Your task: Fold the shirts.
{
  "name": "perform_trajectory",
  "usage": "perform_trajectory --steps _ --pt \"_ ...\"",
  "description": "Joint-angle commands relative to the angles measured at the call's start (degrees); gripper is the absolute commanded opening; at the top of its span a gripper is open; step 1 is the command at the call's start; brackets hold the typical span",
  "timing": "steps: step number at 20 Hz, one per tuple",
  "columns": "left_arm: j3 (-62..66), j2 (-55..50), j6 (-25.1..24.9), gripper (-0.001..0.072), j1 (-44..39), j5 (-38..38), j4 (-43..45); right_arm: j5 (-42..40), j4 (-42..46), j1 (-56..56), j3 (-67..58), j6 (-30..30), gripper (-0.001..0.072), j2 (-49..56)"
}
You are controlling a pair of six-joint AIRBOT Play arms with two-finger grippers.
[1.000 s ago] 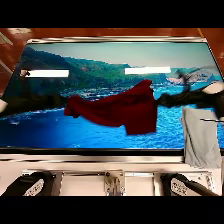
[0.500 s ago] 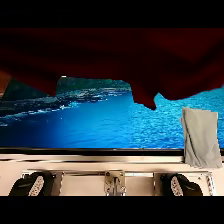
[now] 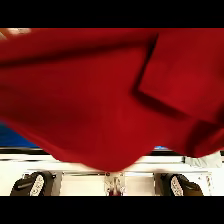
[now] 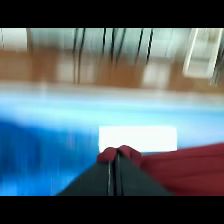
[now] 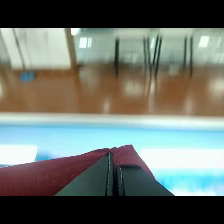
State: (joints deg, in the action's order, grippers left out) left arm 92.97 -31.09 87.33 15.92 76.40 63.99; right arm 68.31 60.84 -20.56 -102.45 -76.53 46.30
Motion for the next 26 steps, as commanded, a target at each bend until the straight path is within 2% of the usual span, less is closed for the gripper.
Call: perform_trajectory --steps 1,6,9,13,15,18,19,20,21,22,23,25,26 --pt "-14.60 -1.68 0.39 0.0045 0.11 1.11 1.62 13.31 0.92 -0.02 1.95 -2.05 0.0058 11.06" --pt "-28.37 -16.79 -0.92 0.0045 0.11 -7.56 1.57 5.14 1.20 7.15 6.51 -5.62 0.0058 33.40" --pt "-27.76 -28.81 -0.94 0.0045 0.00 -11.56 -2.71 -6.99 0.42 12.48 6.51 -8.63 0.0059 43.78" --pt "-27.80 -40.39 -0.94 0.0045 -1.66 -15.78 -6.49 -21.55 -0.98 16.26 6.51 -10.51 0.0059 50.14" --pt "-27.82 -44.98 -0.87 0.0045 -3.72 -18.29 -6.64 -23.45 -0.90 17.25 6.51 -10.51 0.0059 52.22" --pt "-27.82 -50.47 0.55 0.0049 -7.45 -21.29 -6.64 -20.15 -1.01 18.34 6.51 -11.21 0.0065 55.34" --pt "-27.80 -51.56 1.64 0.0134 -8.24 -22.01 -6.67 -19.54 -1.55 18.51 6.51 -11.34 0.0121 55.63" --pt "-27.47 -52.28 2.93 0.0471 -8.59 -21.73 -6.67 -19.50 -1.90 18.51 6.45 -11.32 0.0353 55.47" --pt "-26.49 -52.43 3.58 0.0702 -8.11 -19.19 -6.45 -18.43 -2.16 17.88 6.14 -11.21 0.0665 54.73" --pt "-24.57 -52.41 3.15 0.0700 -6.67 -13.55 -4.79 -15.76 -1.36 16.79 5.38 -9.73 0.0701 53.55" --pt "-22.69 -52.33 3.15 0.0696 -4.92 -6.99 -1.73 -11.74 1.49 15.06 4.35 -6.91 0.0702 51.80" --pt "-20.72 -51.47 1.03 0.0491 -0.61 6.62 4.24 -0.79 14.64 11.04 3.06 -5.20 0.0700 47.98" --pt "-21.49 -50.34 -1.22 0.0473 1.57 11.54 5.25 5.42 21.29 8.74 3.08 -6.36 0.0691 46.40"
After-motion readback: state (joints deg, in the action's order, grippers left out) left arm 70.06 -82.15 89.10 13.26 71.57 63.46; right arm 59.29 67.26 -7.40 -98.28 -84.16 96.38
